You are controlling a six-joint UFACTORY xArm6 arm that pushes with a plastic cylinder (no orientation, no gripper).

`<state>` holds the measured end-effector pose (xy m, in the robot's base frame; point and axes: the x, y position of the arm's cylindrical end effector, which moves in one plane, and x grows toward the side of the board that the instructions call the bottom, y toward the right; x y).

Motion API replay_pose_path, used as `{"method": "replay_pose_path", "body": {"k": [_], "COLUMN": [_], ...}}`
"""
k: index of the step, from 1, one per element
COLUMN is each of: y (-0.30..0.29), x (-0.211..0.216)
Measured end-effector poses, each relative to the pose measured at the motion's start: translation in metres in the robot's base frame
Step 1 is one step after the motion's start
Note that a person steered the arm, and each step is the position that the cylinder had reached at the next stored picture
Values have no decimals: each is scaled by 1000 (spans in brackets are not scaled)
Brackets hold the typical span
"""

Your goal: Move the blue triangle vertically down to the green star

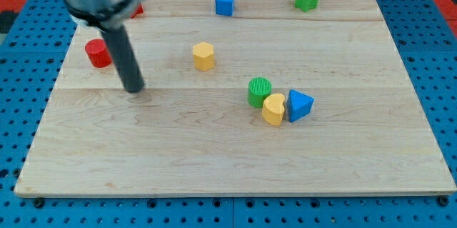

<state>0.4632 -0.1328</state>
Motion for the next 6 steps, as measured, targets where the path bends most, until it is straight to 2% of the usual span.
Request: {"method": "replay_pose_path", "body": {"k": [1,3,4,5,6], "y": [56,240,307,314,294], "x": [55,53,21,27,58]}}
